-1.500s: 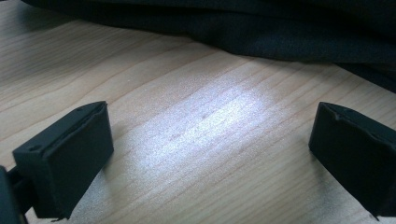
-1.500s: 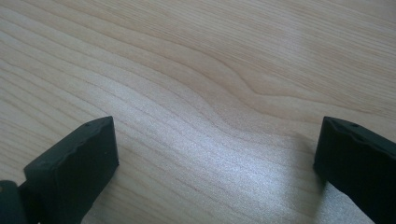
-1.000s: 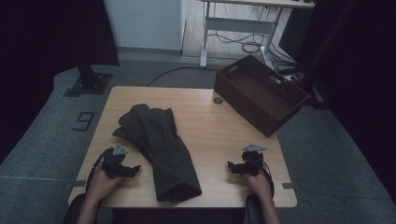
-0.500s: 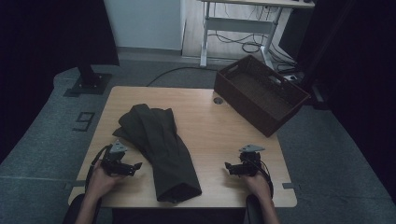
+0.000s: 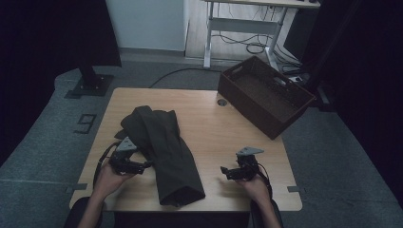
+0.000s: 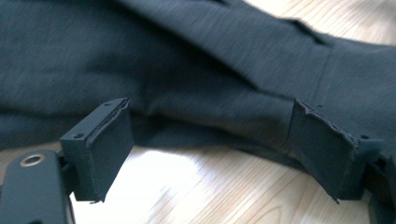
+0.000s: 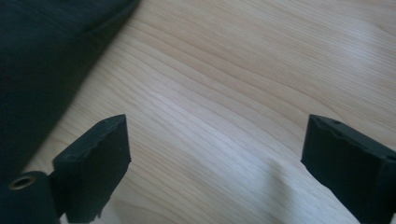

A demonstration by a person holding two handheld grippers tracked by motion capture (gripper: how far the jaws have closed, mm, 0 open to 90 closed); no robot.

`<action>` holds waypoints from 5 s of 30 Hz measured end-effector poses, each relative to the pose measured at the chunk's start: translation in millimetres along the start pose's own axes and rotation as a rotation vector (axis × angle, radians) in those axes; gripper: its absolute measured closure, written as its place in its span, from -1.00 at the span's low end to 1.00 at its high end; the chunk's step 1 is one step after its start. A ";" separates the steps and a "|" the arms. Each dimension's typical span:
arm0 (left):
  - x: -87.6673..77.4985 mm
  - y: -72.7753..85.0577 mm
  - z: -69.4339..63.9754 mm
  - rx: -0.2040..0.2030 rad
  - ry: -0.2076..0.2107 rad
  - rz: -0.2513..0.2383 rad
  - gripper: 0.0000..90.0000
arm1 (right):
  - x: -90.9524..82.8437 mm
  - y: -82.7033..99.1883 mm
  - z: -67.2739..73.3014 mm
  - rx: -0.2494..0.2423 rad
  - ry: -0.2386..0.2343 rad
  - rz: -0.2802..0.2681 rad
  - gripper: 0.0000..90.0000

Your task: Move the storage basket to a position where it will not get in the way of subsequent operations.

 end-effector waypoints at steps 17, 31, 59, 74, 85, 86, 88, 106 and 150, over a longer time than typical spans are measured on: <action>15.7 -15.5 -30.3 0.047 0.089 -0.007 -0.68 | 17.9 -25.4 41.9 -0.078 -0.114 0.007 -0.70; 36.2 0.8 -44.1 0.058 0.164 0.037 0.04 | 25.4 -27.8 54.9 -0.097 -0.171 0.030 -0.60; 37.3 -75.4 -39.9 0.070 0.159 -0.037 0.92 | 2.9 -33.5 54.4 -0.099 -0.216 -0.005 -0.39; 51.2 -67.7 -24.9 0.009 0.155 -0.069 0.25 | 8.6 -34.9 66.3 -0.128 -0.271 0.021 -0.16; 24.4 -21.9 -21.1 -0.008 0.164 -0.052 -0.31 | 30.8 -23.5 67.0 -0.087 -0.315 0.106 0.52; 26.9 -15.1 -23.2 0.001 0.160 -0.039 -0.33 | 32.0 -22.5 66.7 -0.083 -0.315 0.111 0.61; 32.4 -2.4 -27.2 0.025 0.161 -0.017 -0.34 | 33.6 -20.5 65.8 -0.076 -0.314 0.121 0.73; 55.7 27.2 -34.1 0.074 0.126 0.073 -0.16 | 35.0 -11.7 54.2 -0.036 -0.284 0.137 0.68; 43.3 14.4 36.8 -0.026 -0.097 -0.016 -0.35 | -13.3 -4.3 27.3 0.009 -0.132 0.039 0.14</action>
Point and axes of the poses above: each handheld gripper's, and its own axes: x roughly forward along the jaws, y roughly out of its underside, z roughly to its left, the point moved 5 cm from there along x, roughly forward along the jaws, and after that the axes turned 10 degrees about -y, right-handed, at the moved point
